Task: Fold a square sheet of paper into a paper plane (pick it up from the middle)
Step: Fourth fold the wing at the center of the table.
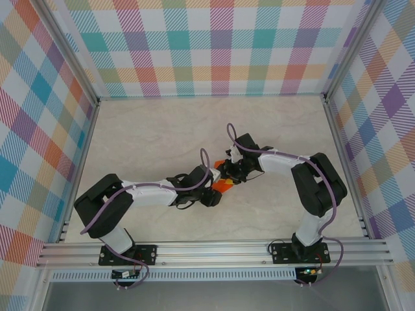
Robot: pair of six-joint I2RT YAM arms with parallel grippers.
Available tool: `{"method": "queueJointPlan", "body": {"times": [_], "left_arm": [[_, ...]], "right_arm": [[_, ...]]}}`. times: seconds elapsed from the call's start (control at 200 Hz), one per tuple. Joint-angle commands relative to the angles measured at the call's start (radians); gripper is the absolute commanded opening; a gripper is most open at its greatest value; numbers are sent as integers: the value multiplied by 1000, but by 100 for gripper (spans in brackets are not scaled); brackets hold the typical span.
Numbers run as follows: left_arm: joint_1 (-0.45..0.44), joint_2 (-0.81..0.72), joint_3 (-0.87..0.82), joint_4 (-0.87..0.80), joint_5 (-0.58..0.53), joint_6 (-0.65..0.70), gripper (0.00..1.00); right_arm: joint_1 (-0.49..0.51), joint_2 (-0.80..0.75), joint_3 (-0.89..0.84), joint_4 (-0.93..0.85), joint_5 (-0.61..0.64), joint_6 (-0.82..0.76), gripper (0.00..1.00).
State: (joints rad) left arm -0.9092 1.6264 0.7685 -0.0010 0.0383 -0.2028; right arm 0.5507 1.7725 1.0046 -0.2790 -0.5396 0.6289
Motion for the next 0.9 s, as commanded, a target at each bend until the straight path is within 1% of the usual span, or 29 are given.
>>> {"method": "queueJointPlan", "body": {"times": [0.0, 0.23, 0.325, 0.45, 0.505, 0.56, 0.645, 0.71, 0.805, 0.895], "left_arm": [[-28, 35, 26, -50, -37, 36, 53], [-59, 56, 49, -73, -90, 43, 49], [-63, 53, 48, -79, -125, 40, 49], [-71, 51, 49, -84, -141, 42, 48], [-74, 55, 52, -92, -145, 44, 46], [-77, 59, 52, -97, -146, 46, 45], [-84, 64, 52, -103, -154, 46, 40], [-88, 63, 50, -107, -166, 43, 39], [-92, 62, 50, -116, -187, 43, 39], [-95, 61, 50, -121, -201, 43, 41]], "right_arm": [[6, 4, 37, 14, -53, 3, 38], [7, 7, 47, 5, -50, 5, 36], [6, 5, 46, -1, -44, 3, 36], [6, 5, 50, -4, -45, 3, 32], [6, 5, 54, -7, -45, 1, 30], [6, 5, 56, -10, -43, 1, 30], [7, 8, 60, -13, -43, -1, 30], [6, 9, 63, -14, -42, 1, 30], [7, 9, 65, -16, -42, 0, 30], [7, 10, 66, -18, -39, -3, 29]]}}
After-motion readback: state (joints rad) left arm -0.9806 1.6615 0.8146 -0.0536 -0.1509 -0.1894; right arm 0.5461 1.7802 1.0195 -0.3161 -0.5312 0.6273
